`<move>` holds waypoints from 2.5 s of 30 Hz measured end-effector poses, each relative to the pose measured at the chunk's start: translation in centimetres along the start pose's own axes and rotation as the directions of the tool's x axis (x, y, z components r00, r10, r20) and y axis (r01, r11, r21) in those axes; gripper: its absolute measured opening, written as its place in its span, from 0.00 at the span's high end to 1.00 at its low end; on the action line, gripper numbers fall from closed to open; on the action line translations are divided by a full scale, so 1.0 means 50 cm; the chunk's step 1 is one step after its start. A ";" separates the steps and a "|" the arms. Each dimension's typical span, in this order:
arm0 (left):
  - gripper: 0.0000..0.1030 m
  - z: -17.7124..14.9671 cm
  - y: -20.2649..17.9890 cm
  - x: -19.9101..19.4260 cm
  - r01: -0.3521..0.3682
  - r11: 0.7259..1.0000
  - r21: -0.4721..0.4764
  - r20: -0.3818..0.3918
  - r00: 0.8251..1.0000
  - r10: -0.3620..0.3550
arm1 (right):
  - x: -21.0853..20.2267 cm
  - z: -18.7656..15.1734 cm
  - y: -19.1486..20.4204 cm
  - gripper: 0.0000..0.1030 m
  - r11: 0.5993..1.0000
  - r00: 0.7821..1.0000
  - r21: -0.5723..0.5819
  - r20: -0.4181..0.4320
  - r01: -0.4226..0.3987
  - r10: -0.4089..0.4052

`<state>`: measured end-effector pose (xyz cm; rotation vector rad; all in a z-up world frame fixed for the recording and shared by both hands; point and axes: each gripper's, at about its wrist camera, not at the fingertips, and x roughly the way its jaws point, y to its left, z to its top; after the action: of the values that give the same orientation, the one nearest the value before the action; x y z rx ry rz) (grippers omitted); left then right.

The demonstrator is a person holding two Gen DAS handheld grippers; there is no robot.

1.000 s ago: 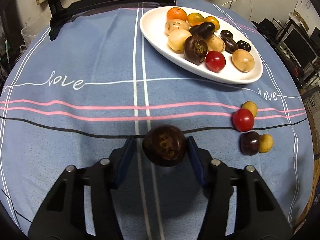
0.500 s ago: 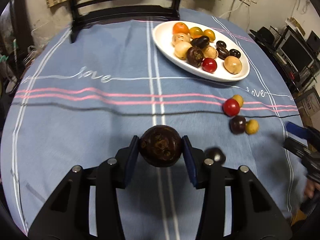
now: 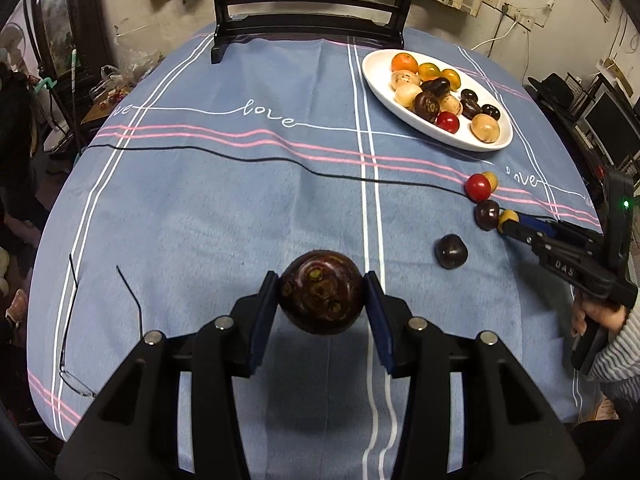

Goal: Organize fruits
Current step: 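Grasp a dark patterned fruit with the left tool while the right tool grasps a yellow fruit, then carry both fruits to the plate and open both tools to release, then move the left tool to a dark purple fruit on the cloth and grasp it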

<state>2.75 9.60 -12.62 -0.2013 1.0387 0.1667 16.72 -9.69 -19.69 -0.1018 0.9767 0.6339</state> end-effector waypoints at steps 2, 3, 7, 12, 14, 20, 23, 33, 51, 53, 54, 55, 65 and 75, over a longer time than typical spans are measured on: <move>0.57 -0.005 -0.004 -0.004 0.005 1.000 0.005 -0.001 1.000 -0.005 | -0.003 -0.002 -0.001 0.75 1.000 1.000 0.012 -0.003 -0.002 0.002; 0.57 -0.005 -0.009 -0.003 0.009 1.000 0.009 -0.001 1.000 -0.009 | -0.006 -0.004 -0.001 0.75 1.000 1.000 0.016 -0.002 -0.001 0.001; 0.57 0.001 -0.033 -0.004 0.037 0.998 0.044 0.008 0.999 -0.038 | -0.045 -0.026 0.003 0.75 0.999 1.000 0.048 0.021 -0.009 0.008; 0.57 0.025 -0.072 0.004 0.088 0.991 0.099 0.020 0.996 -0.091 | -0.099 -0.069 0.003 0.75 0.996 0.999 0.087 0.041 -0.006 0.003; 0.57 0.044 -0.089 0.008 0.105 0.987 0.120 0.026 0.994 -0.108 | -0.125 -0.079 -0.004 0.75 0.995 0.999 0.098 0.052 0.007 -0.012; 0.57 0.132 -0.139 0.027 0.129 0.972 0.196 0.057 0.988 -0.142 | -0.197 -0.052 -0.036 0.75 0.990 0.989 0.137 0.134 0.043 -0.061; 0.57 0.192 -0.153 0.045 0.125 0.969 0.214 0.075 0.987 -0.144 | -0.210 -0.016 -0.042 0.75 0.990 0.983 0.137 0.172 0.047 -0.071; 0.57 0.375 -0.173 0.158 0.115 0.973 0.200 0.087 0.987 -0.135 | -0.150 0.136 -0.055 0.75 0.996 0.976 0.092 0.213 0.018 -0.037; 0.37 0.464 -0.166 0.314 0.104 0.983 0.153 0.064 0.991 -0.115 | 0.018 0.233 -0.054 0.36 0.999 0.981 0.038 0.191 0.011 -0.018; 0.37 0.460 -0.161 0.293 0.106 0.984 0.143 0.073 0.990 -0.117 | -0.001 0.232 -0.050 0.36 0.999 0.977 0.031 0.212 0.018 -0.024; 0.37 0.458 -0.159 0.284 0.109 0.984 0.139 0.074 0.990 -0.120 | -0.018 0.229 -0.049 0.36 0.999 0.975 0.037 0.223 0.012 -0.020; 0.37 0.449 -0.153 0.264 0.112 0.985 0.132 0.081 0.989 -0.124 | -0.034 0.225 -0.049 0.36 0.999 0.973 0.045 0.230 0.002 -0.013; 0.33 0.288 -0.126 0.112 0.080 0.986 0.143 0.085 0.992 -0.093 | -0.171 0.087 0.005 0.36 0.994 0.973 0.103 0.231 -0.028 0.003; 0.28 0.132 -0.132 0.039 0.053 0.987 0.150 0.068 0.996 -0.064 | -0.252 -0.021 0.068 0.36 0.996 0.976 0.083 0.220 -0.029 0.010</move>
<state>10.75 4.90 -10.51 -0.0904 0.9675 0.0427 9.11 -13.01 -9.57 0.0534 0.7909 0.6065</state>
